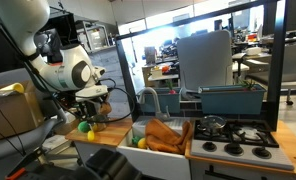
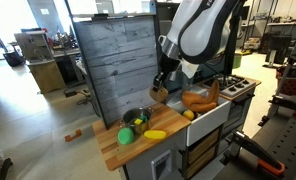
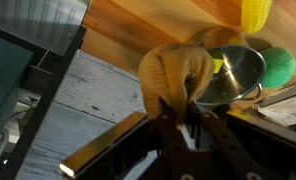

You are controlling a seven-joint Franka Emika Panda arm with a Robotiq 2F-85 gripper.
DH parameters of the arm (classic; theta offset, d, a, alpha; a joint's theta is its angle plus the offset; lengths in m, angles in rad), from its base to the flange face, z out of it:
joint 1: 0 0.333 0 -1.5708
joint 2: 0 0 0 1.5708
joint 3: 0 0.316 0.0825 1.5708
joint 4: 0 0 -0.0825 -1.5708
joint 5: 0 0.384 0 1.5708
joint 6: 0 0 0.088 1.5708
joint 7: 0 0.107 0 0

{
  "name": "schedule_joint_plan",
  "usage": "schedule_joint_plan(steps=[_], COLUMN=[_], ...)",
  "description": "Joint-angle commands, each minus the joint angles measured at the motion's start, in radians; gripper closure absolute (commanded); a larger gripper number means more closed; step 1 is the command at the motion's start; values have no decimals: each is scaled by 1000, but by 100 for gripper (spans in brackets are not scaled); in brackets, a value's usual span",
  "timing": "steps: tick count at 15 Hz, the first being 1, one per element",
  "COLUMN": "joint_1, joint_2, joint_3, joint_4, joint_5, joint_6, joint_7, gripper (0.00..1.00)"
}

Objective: Pick up the potato plush toy from the sink and put it in the pot

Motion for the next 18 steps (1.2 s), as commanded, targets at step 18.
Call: schedule_joint_plan(steps=[18], joint_1=[24], joint_2=[0], joint_3=[-31], joint_4=[4], joint_5=[8], joint_6=[2], joint_7=[-3], gripper=[82])
